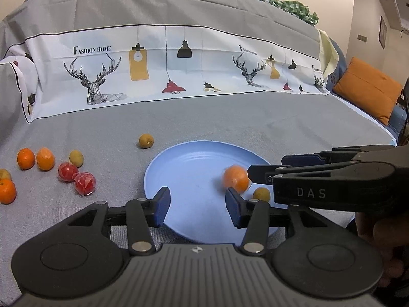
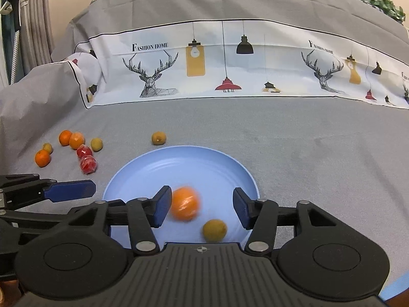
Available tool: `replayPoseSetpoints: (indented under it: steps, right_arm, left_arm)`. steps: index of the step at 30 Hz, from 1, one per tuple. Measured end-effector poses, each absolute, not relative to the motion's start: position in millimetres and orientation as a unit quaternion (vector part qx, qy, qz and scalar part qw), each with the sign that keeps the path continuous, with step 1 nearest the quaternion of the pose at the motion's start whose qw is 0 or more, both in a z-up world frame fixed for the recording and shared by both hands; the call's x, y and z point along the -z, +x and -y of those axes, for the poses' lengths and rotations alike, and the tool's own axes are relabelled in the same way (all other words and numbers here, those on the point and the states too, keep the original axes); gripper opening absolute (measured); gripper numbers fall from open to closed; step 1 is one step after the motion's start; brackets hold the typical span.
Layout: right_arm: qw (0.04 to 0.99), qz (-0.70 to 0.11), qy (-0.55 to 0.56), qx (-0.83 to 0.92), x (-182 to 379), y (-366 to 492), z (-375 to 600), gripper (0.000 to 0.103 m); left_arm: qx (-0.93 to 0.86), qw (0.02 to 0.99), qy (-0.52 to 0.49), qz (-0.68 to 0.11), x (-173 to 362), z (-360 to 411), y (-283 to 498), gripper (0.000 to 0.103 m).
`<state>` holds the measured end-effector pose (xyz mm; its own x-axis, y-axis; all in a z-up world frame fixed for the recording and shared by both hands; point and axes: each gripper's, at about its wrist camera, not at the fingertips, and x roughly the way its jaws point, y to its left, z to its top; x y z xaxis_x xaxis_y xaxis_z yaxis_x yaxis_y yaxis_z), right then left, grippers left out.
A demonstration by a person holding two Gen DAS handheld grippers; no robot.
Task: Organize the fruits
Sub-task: 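Grasp an orange with the left tool while the right tool grasps a wrapped red tomato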
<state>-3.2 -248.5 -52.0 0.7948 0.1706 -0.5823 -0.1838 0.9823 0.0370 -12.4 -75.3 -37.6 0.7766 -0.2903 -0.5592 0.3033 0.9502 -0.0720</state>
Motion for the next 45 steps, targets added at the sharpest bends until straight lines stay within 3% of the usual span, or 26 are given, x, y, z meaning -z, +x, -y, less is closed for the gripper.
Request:
replayPoseSetpoints:
  steps: [16, 25, 26, 29, 32, 42, 45]
  right_arm:
    - [0.947, -0.307, -0.024, -0.091, 52, -4, 245, 0.055]
    - [0.948, -0.305, -0.038, -0.088, 52, -5, 240, 0.054]
    - [0.948, -0.304, -0.038, -0.089, 52, -5, 240, 0.051]
    - [0.948, -0.303, -0.034, -0.097, 51, -6, 241, 0.030]
    - [0.948, -0.300, -0.026, -0.101, 48, -6, 241, 0.018]
    - [0.954, -0.277, -0.011, -0.113, 33, -13, 242, 0.018]
    - [0.956, -0.269, -0.007, -0.117, 28, -14, 238, 0.018]
  left_arm:
    - [0.149, 0.945, 0.011, -0.292, 35, 73, -14, 0.050]
    - [0.132, 0.947, 0.008, -0.291, 33, 68, -10, 0.030]
    - [0.127, 0.948, 0.006, -0.291, 32, 66, -9, 0.029]
    - [0.109, 0.952, -0.001, -0.287, 28, 58, -8, 0.027]
    - [0.093, 0.955, -0.004, -0.280, 19, 45, -6, 0.027]
    - [0.026, 0.965, 0.051, -0.256, -9, -32, 20, 0.027]
    - [-0.012, 0.963, 0.002, -0.271, -2, -58, 23, 0.027]
